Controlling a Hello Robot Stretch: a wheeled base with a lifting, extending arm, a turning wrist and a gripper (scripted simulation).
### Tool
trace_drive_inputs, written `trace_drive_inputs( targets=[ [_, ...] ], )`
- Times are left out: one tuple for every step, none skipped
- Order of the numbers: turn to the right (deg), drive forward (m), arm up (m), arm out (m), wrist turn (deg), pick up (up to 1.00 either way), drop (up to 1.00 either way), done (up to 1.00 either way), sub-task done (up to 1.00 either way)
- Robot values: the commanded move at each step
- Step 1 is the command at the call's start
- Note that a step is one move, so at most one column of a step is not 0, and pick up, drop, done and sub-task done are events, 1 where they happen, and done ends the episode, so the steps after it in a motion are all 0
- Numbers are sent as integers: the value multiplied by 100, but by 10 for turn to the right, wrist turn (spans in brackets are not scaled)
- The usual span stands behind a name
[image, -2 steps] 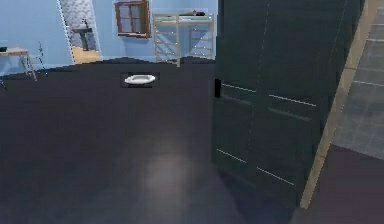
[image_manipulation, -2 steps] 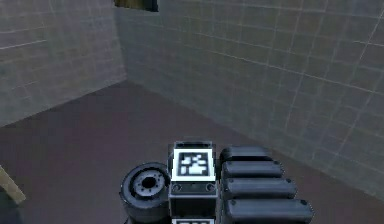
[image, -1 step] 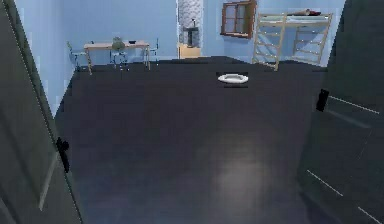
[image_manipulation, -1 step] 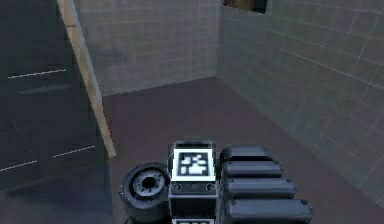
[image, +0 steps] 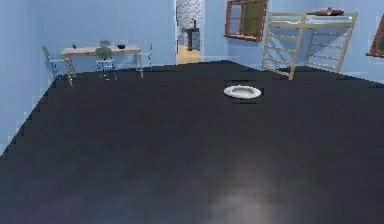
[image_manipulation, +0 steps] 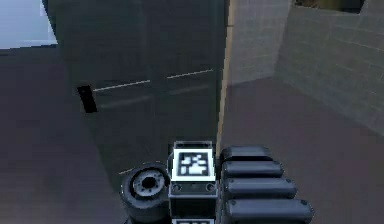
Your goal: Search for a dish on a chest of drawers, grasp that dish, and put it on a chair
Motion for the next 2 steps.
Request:
trace_drive_inputs(
  targets=[
    [0, 100, 0, 0, 0, 0, 0, 0, 0],
    [0, 100, 0, 0, 0, 0, 0, 0, 0]
  ],
)
